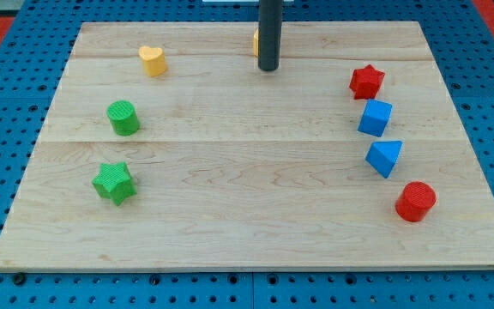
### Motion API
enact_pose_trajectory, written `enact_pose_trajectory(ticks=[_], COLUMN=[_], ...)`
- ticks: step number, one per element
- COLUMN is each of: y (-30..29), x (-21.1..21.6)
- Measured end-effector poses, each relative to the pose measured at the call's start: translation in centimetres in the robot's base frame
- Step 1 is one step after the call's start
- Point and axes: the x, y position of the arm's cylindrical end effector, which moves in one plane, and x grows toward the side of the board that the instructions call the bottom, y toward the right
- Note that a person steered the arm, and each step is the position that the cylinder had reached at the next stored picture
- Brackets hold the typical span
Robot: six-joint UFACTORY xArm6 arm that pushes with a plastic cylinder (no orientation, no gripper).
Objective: Place the yellow hexagon and red star at the top of the blue cube
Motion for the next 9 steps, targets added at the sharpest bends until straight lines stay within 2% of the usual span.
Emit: enact_pose_trajectory(ticks=[1,2,3,5,6,7,8,9], y=[-5.8,-5.0,2.0,7.6,14.3,12.5,13.1,16.7], x=[-4.0,-7.8,-7.8,-8.5,-7.4,-6.0,-9.6,-11.1])
